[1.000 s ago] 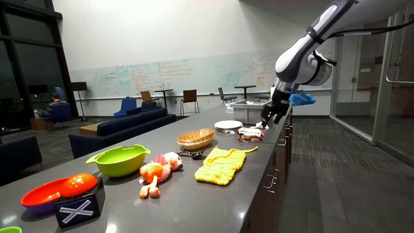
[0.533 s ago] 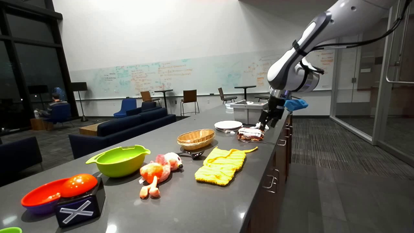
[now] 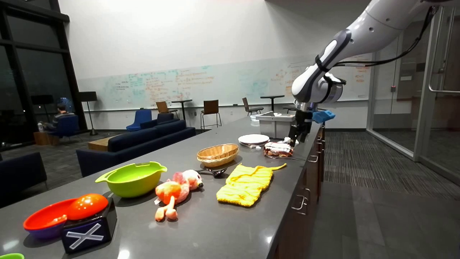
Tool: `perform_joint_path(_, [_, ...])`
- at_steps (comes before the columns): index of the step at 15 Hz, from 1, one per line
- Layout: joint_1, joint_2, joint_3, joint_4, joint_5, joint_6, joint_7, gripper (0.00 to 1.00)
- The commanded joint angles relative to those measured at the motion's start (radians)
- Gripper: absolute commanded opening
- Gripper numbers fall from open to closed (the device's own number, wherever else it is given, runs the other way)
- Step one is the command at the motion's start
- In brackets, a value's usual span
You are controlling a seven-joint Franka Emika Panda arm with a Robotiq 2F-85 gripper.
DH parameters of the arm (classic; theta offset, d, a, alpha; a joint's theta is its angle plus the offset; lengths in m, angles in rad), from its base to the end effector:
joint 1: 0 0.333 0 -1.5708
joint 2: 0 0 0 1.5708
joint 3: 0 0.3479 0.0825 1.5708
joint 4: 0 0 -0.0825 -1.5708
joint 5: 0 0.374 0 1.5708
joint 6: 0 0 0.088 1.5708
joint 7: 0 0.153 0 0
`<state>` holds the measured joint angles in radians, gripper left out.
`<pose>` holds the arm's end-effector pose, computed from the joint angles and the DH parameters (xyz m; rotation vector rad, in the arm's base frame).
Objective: Slide the packet of noodles to the left
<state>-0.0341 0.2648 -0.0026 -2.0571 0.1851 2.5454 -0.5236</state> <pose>0.6199 -0.0203 0.3227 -3.0190 -0.5266 -0.3808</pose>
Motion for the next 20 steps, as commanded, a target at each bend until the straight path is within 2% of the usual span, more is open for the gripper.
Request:
perform_joint_path(1, [-0.061, 0.080, 0.044, 0.132, 0.003, -0.118, -0.063, 1.00])
perform_joint_path(3, [-0.078, 0.106, 0.055, 0.179, 0.014, -0.174, -0.068, 1.00])
perform_joint_path(4, [-0.066, 0.070, 0.052, 0.116, -0.007, -0.119, -0.036, 1.00])
perform_joint_path(10, [-0.076, 0.102, 0.058, 0.161, -0.006, -0.154, -0.042, 1.00])
perform_joint_path(17, [-0.099, 0.156, 0.077, 0.192, -0.019, -0.110, -0.190, 1.00])
perform_joint_path(20, [-0.112, 0.194, 0.085, 0.209, -0.024, -0.047, -0.262, 1.00])
